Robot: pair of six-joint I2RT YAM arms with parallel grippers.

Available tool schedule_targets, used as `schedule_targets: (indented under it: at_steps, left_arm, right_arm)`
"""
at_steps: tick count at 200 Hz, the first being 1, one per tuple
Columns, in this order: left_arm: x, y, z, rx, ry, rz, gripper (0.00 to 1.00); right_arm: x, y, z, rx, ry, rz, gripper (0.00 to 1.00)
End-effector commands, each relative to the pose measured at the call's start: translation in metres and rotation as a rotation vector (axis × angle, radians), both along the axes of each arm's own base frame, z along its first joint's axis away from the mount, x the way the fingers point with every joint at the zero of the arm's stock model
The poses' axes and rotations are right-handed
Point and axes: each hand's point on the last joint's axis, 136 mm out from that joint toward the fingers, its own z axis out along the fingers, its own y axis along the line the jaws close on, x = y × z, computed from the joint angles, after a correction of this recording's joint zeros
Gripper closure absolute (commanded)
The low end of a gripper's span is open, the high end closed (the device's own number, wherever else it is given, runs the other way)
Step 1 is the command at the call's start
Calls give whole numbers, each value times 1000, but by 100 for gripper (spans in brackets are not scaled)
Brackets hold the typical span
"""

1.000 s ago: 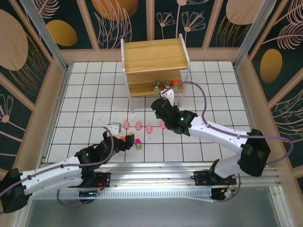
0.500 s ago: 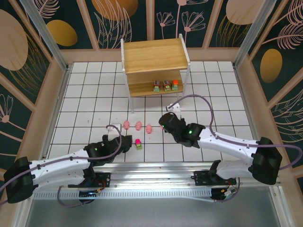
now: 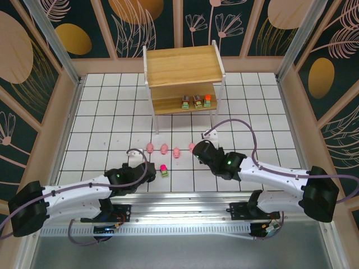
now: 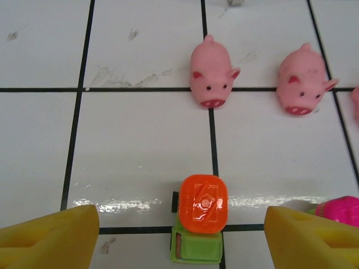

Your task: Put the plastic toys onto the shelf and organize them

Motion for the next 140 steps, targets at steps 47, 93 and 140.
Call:
schedule_targets:
  at_steps: [47,93,140]
  left_arm:
    - [-1,-8,-14,39,52,-16,30]
    - [-1,-11,-23,54,86,-27,32]
    - [0,-12,-27,28,103,-31,37]
  right_arm:
    - [-9,-21,-12,-22,-7,-20,63]
    - [-10,-29,-17,-36,-12,-27,63]
    - [-9,-30,-21,-28,-15,-29,63]
